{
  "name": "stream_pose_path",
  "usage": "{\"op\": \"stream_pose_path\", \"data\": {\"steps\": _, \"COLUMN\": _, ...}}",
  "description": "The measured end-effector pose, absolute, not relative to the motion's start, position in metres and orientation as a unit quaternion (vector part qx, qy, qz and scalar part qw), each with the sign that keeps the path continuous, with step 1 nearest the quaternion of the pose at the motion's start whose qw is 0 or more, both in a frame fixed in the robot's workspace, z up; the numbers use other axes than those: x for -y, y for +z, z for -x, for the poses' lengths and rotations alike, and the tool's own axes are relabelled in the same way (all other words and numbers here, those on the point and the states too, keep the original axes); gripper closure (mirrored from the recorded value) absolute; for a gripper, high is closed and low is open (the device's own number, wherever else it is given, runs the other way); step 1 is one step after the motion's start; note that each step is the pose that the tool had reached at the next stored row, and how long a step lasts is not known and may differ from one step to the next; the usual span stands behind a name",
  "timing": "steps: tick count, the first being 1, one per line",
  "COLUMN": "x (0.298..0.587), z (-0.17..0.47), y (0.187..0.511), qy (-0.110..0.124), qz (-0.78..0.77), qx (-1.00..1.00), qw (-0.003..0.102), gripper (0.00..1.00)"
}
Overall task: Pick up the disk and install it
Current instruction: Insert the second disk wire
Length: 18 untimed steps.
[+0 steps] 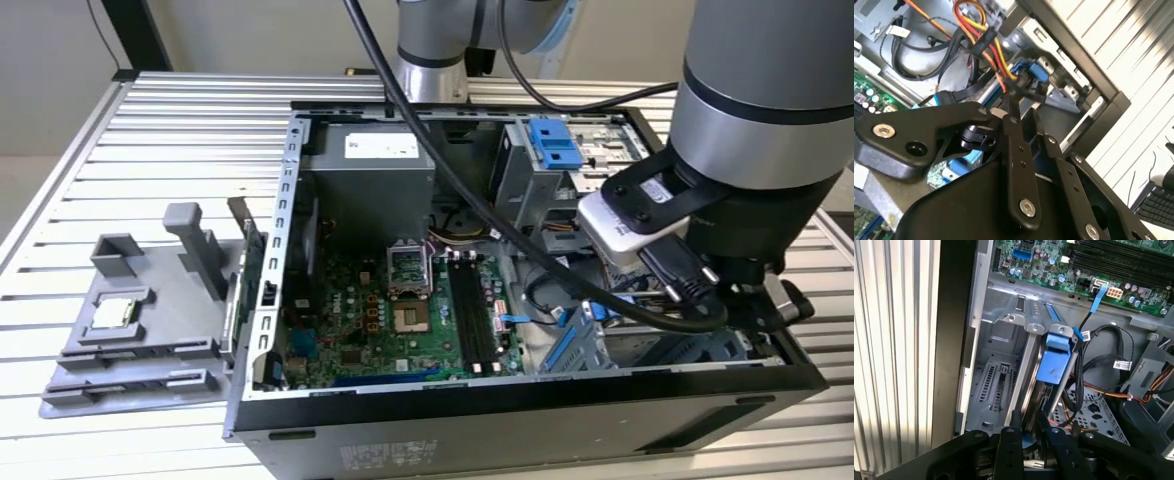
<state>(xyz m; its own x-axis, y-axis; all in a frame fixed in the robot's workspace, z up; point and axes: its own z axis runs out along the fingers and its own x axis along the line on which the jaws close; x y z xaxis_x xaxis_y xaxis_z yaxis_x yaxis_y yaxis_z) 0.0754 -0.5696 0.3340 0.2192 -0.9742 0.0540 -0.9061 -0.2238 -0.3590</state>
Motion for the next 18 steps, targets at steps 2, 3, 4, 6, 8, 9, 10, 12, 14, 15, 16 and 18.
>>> {"op": "stream_pose_path", "data": {"steps": 2, "x": 0.57, "z": -0.078, "y": 0.334, "qy": -0.134, "qz": 0.773, "qx": -0.607, "qw": 0.126, "gripper": 0.0}}
{"op": "stream_pose_path", "data": {"steps": 3, "x": 0.571, "z": -0.079, "y": 0.334, "qy": -0.133, "qz": 0.774, "qx": -0.606, "qw": 0.125, "gripper": 0.0}}
{"op": "stream_pose_path", "data": {"steps": 4, "x": 0.571, "z": -0.079, "y": 0.334, "qy": -0.133, "qz": 0.776, "qx": -0.605, "qw": 0.123, "gripper": 0.0}}
{"op": "stream_pose_path", "data": {"steps": 6, "x": 0.573, "z": -0.079, "y": 0.334, "qy": -0.134, "qz": 0.777, "qx": -0.603, "qw": 0.12, "gripper": 0.0}}
{"op": "stream_pose_path", "data": {"steps": 8, "x": 0.575, "z": -0.079, "y": 0.333, "qy": -0.133, "qz": 0.779, "qx": -0.601, "qw": 0.117, "gripper": 0.0}}
{"op": "stream_pose_path", "data": {"steps": 9, "x": 0.575, "z": -0.08, "y": 0.333, "qy": -0.132, "qz": 0.781, "qx": -0.6, "qw": 0.115, "gripper": 0.0}}
{"op": "stream_pose_path", "data": {"steps": 10, "x": 0.575, "z": -0.081, "y": 0.333, "qy": -0.132, "qz": 0.783, "qx": -0.598, "qw": 0.113, "gripper": 0.0}}
{"op": "stream_pose_path", "data": {"steps": 12, "x": 0.575, "z": -0.083, "y": 0.332, "qy": -0.131, "qz": 0.788, "qx": -0.591, "qw": 0.114, "gripper": 0.0}}
{"op": "stream_pose_path", "data": {"steps": 14, "x": 0.575, "z": -0.085, "y": 0.332, "qy": -0.129, "qz": 0.794, "qx": -0.582, "qw": 0.116, "gripper": 0.0}}
{"op": "stream_pose_path", "data": {"steps": 15, "x": 0.575, "z": -0.086, "y": 0.332, "qy": -0.128, "qz": 0.796, "qx": -0.58, "qw": 0.116, "gripper": 0.0}}
{"op": "stream_pose_path", "data": {"steps": 16, "x": 0.575, "z": -0.086, "y": 0.331, "qy": -0.128, "qz": 0.799, "qx": -0.576, "qw": 0.115, "gripper": 0.0}}
{"op": "stream_pose_path", "data": {"steps": 18, "x": 0.575, "z": -0.088, "y": 0.331, "qy": -0.125, "qz": 0.803, "qx": -0.572, "qw": 0.112, "gripper": 0.0}}
